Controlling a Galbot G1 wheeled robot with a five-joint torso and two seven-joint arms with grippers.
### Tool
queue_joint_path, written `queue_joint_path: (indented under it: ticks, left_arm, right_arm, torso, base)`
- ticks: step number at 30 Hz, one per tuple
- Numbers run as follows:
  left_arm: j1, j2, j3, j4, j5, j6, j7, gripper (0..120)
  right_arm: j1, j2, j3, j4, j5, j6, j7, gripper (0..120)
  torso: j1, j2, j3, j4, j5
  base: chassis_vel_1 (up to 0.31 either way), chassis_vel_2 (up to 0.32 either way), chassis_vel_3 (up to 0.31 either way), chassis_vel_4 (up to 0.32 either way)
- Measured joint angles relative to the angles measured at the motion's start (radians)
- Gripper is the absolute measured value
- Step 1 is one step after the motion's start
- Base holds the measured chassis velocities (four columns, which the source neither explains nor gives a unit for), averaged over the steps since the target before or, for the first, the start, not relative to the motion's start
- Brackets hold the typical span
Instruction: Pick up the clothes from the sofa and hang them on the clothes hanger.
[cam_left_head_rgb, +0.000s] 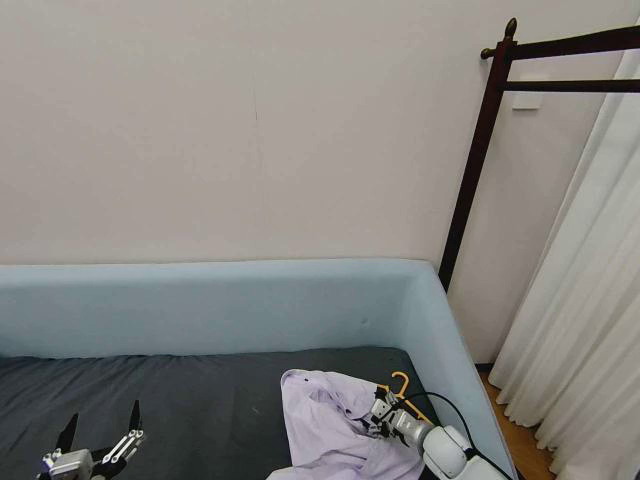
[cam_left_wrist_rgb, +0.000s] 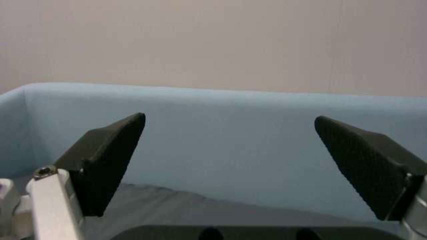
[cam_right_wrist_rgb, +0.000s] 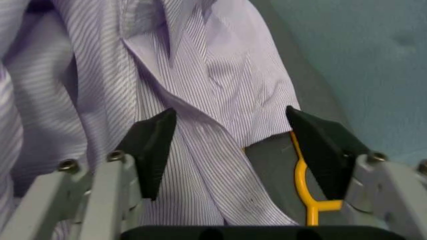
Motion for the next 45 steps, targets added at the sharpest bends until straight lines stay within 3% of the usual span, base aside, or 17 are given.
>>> queue_joint_path:
  ticks: [4, 19, 23, 28, 32, 34, 41, 45]
  left_arm:
    - [0.002, 0.000, -0.005, 0.000, -0.001, 0.000, 0.000, 100]
    - [-0.003, 0.008, -0.011, 0.018, -0.008, -0.012, -0.001, 100]
    - [-0.012, 0.014, -0.009, 0.035, -0.011, -0.016, -0.001, 100]
    - [-0.020, 0.016, -0.005, 0.045, -0.013, -0.019, -0.001, 100]
    - [-0.030, 0.019, 0.000, 0.057, -0.014, -0.020, -0.001, 100]
    - [-0.031, 0.019, 0.000, 0.059, -0.014, -0.021, -0.001, 100]
    - [-0.039, 0.023, 0.009, 0.065, -0.020, -0.023, -0.001, 100]
    - [-0.047, 0.027, 0.018, 0.063, -0.047, -0.040, 0.006, 100]
  right_arm:
    - [0.004, 0.008, 0.003, -0.015, -0.037, 0.016, -0.010, 53]
    - [0.033, 0.061, -0.003, -0.060, -0.136, 0.044, -0.052, 52]
    - [0.034, 0.070, 0.005, -0.070, -0.165, 0.049, -0.052, 32]
    - [0.032, 0.071, 0.006, -0.071, -0.166, 0.054, -0.041, 22]
    - [0.027, 0.075, 0.006, -0.071, -0.164, 0.064, -0.030, 1]
    - [0.026, 0.075, 0.006, -0.071, -0.163, 0.067, -0.026, 0]
    - [0.013, 0.056, 0.007, -0.019, -0.035, 0.083, 0.073, 0]
    - [0.005, 0.007, -0.015, 0.127, 0.166, 0.079, 0.160, 0]
  torso:
    - [0.000, 0.000, 0.000, 0.0000, 0.0000]
    - [0.000, 0.000, 0.000, 0.0001, 0.0000]
    - [0.000, 0.000, 0.000, 0.0000, 0.0000]
    - [0.000, 0.000, 0.000, -0.0001, -0.0001]
    - [0.000, 0.000, 0.000, 0.0000, -0.0001]
    - [0.000, 0.000, 0.000, 0.0000, 0.0000]
    - [0.000, 0.000, 0.000, -0.0001, 0.0002]
    - [0.000, 0.000, 0.000, -0.0001, 0.0002]
  base:
    - [0.000, 0.000, 0.000, 0.000]
    - [0.000, 0.000, 0.000, 0.000]
    - [0.000, 0.000, 0.000, 0.000]
    - [0.000, 0.000, 0.000, 0.000]
    - [0.000, 0.000, 0.000, 0.000]
    - [0.000, 0.000, 0.000, 0.000]
    - [0.000, 0.000, 0.000, 0.000]
    - [0.000, 0.000, 0.000, 0.000]
